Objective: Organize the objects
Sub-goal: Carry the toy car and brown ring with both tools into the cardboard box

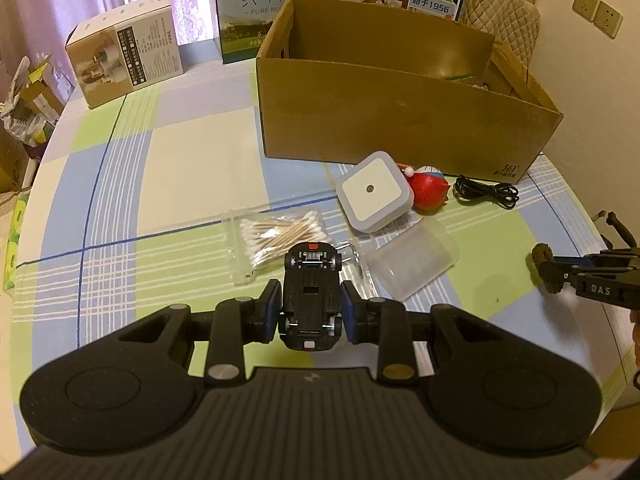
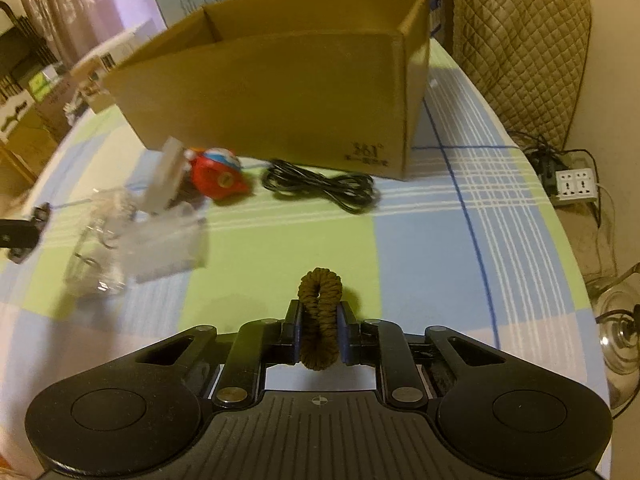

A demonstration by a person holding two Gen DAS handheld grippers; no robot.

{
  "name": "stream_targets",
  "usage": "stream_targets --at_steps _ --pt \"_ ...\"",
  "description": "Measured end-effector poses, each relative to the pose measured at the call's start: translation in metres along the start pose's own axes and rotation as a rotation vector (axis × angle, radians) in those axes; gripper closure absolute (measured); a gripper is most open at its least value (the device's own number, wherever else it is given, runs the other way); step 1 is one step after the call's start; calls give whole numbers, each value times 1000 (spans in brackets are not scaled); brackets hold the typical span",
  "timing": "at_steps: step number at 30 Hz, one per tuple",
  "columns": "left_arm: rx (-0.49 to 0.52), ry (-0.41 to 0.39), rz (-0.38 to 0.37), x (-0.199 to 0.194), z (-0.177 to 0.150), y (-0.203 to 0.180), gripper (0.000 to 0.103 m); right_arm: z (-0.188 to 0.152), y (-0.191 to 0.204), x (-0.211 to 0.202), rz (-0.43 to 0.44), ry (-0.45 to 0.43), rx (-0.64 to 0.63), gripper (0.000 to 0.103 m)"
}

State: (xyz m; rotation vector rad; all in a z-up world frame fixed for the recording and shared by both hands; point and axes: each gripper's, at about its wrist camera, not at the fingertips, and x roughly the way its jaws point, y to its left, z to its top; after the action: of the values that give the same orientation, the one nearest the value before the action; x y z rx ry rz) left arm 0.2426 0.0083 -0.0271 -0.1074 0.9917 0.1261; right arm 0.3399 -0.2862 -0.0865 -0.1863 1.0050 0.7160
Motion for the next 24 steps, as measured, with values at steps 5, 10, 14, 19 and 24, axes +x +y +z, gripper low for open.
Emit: stream_targets --at_steps 5,10,14,19,24 --pt "12 -15 -14 -2 7 -1 76 12 13 -16 56 -37 3 89" --pt "31 -36 -29 -5 18 -6 76 30 26 -31 114 -84 -17 89" --pt "44 -62 -49 -6 34 -12 76 47 35 -40 149 -125 -37 89" --pt "73 -112 -61 -6 62 -23 76 77 43 -46 174 -176 -78 89" --pt "97 -163 -75 -4 97 -33 76 114 44 -49 178 -235 -109 89"
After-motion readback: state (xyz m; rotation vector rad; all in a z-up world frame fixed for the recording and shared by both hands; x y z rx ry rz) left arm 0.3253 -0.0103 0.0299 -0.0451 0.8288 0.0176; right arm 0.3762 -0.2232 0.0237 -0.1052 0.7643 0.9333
